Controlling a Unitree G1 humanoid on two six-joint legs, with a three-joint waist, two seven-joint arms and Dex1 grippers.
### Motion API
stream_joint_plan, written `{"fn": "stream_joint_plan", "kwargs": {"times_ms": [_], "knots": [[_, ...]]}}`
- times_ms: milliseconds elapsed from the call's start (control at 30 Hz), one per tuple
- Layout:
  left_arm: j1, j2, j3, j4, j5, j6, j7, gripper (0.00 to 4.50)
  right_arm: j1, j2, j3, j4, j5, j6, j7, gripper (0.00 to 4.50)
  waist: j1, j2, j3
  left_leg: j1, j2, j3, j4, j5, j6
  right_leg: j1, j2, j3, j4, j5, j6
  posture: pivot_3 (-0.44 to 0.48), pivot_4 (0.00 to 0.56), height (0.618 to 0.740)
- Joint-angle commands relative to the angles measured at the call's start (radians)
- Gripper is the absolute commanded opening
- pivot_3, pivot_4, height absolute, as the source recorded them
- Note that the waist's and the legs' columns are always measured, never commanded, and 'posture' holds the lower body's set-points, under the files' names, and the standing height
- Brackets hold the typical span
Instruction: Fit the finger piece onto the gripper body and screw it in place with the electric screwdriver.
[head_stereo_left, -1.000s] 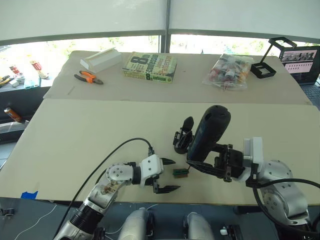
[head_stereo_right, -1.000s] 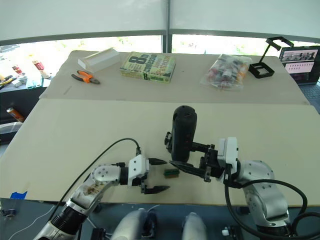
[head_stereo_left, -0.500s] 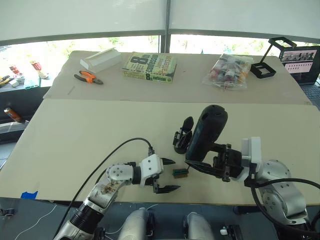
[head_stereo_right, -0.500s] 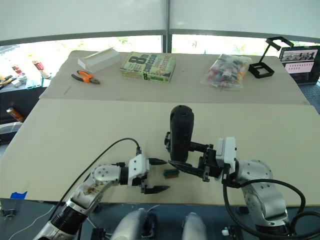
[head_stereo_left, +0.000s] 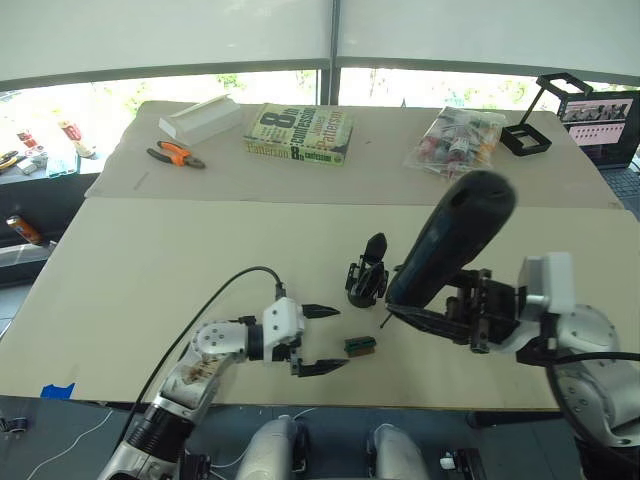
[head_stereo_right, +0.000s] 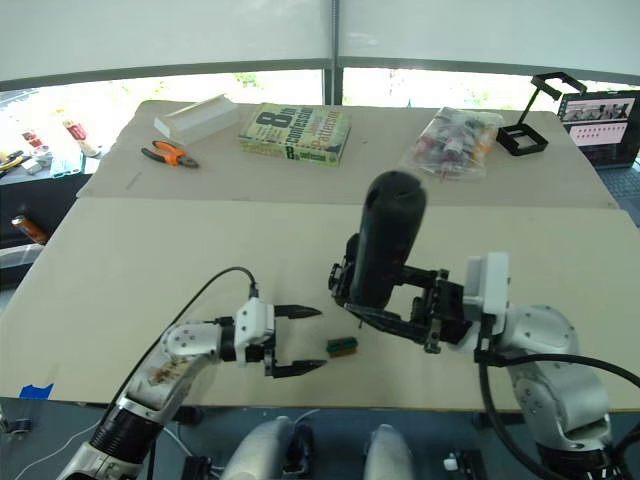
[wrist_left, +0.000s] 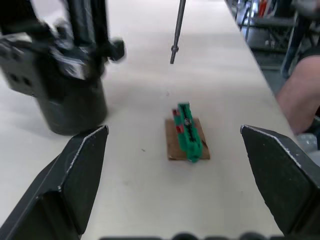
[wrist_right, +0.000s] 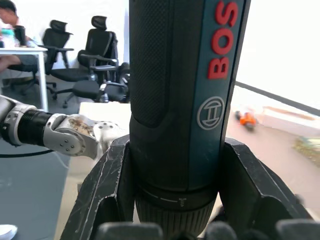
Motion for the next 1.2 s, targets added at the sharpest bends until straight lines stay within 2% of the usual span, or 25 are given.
{"fn": "stream_joint_plan", "kwargs": {"times_ms": [33, 200, 433, 700, 933, 1100, 1200], "knots": [[0.003, 0.027, 0.077, -0.046, -0.13, 0.024, -0.069, 4.5, -0.034, -0.046, -0.097, -0.049, 0.095, 0.031, -0.026, 1.92, -0.002, 0.0, 0.0, 0.0, 0.0, 0.0, 0.0, 0.0, 0.0, 0.0, 0.0, 0.0, 0.0, 0.0, 0.0, 0.0, 0.15, 0.74], [-0.055, 0.026, 0.154, -0.044, -0.218, 0.069, -0.066, 4.5, -0.097, -0.102, -0.156, -0.017, 0.15, 0.088, -0.065, 1.92, 0.0, 0.0, 0.0, 0.0, 0.0, 0.0, 0.0, 0.0, 0.0, 0.0, 0.0, 0.0, 0.0, 0.0, 0.0, 0.0, 0.15, 0.74], [-0.162, 0.015, 0.198, -0.021, -0.249, 0.098, -0.054, 4.5, -0.252, -0.125, -0.16, 0.07, 0.185, 0.156, -0.121, 1.92, -0.003, -0.001, 0.0, 0.0, -0.001, 0.0, 0.0, 0.0, 0.0, 0.0, 0.0, -0.001, 0.0, 0.0, 0.0, 0.0, 0.15, 0.74], [-0.222, 0.01, 0.206, -0.028, -0.26, 0.15, -0.046, 4.5, -0.409, -0.102, -0.126, 0.167, 0.19, 0.207, -0.126, 1.92, -0.004, -0.001, 0.0, -0.001, -0.001, 0.001, 0.0, 0.0, 0.0, 0.0, 0.001, -0.001, 0.0, 0.0, 0.0, 0.0, 0.15, 0.74], [-0.257, -0.028, 0.251, -0.059, -0.338, 0.247, 0.026, 4.5, -0.489, -0.06, -0.098, 0.198, 0.215, 0.25, -0.129, 1.92, -0.005, -0.001, 0.001, -0.001, -0.001, 0.001, 0.0, 0.0, 0.0, 0.0, 0.002, -0.001, 0.001, 0.0, 0.0, 0.0, 0.15, 0.74], [-0.249, -0.016, 0.225, -0.028, -0.273, 0.214, 0.013, 4.5, -0.528, -0.03, -0.072, 0.205, 0.222, 0.275, -0.131, 1.92, -0.006, -0.001, 0.001, -0.001, -0.001, 0.002, 0.0, 0.0, 0.0, 0.0, 0.002, -0.001, 0.001, 0.0, 0.0, 0.0, 0.15, 0.74], [-0.233, -0.011, 0.173, 0.024, -0.16, 0.097, -0.018, 4.5, -0.553, -0.003, -0.037, 0.221, 0.188, 0.264, -0.13, 1.92, -0.006, -0.001, 0.001, -0.001, -0.001, 0.002, 0.0, 0.0, 0.0, 0.0, 0.002, -0.001, 0.001, 0.0, 0.0, 0.0, 0.15, 0.74]]}}
